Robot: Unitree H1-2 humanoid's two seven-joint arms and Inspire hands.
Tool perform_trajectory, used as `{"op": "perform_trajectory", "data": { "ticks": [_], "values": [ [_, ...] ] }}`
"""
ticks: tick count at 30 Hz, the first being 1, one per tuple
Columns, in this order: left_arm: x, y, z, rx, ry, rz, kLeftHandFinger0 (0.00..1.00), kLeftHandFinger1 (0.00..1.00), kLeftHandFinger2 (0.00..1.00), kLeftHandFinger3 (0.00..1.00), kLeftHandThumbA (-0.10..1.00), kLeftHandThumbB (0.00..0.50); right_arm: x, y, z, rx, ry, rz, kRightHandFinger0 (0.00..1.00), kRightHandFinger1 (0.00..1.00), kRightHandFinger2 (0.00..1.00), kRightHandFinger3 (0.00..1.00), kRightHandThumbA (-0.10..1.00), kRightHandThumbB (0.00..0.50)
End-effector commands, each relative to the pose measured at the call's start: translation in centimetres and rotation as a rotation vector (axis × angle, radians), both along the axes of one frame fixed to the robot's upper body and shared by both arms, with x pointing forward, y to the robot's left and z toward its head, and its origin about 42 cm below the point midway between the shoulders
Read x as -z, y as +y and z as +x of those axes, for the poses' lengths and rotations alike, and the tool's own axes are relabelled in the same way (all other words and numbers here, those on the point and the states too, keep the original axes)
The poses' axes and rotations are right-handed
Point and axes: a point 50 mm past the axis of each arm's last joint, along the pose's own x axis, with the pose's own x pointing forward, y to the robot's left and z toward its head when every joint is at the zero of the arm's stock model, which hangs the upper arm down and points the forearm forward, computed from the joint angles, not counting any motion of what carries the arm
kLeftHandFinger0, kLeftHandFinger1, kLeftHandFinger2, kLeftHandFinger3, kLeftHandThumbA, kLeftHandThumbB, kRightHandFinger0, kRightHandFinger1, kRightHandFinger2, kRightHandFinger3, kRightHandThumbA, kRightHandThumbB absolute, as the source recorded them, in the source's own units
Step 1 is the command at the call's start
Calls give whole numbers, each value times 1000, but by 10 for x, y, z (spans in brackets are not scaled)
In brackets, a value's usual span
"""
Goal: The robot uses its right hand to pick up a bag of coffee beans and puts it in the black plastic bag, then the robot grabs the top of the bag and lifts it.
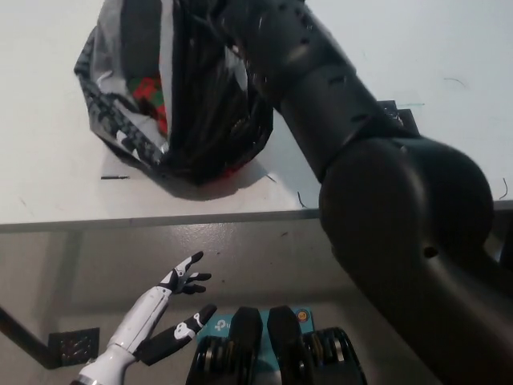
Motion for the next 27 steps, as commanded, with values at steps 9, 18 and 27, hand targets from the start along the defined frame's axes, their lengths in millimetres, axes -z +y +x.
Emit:
{"op": "perform_trajectory", "data": {
  "ticks": [9,18,27],
  "values": [
    [-11,-2,6,40,-41,16,778,722,818,1000,748,181,-95,-2,-13,-21,-153,133,0,130,676,1000,-100,76],
    [-10,-4,6,45,-45,25,770,723,835,1000,751,186,-87,-12,-6,5,-161,173,0,159,672,788,-100,87],
    [-11,-5,4,44,-33,32,757,721,835,1000,752,198,-65,-16,0,53,-169,153,0,240,681,813,-100,88]
  ]
}}
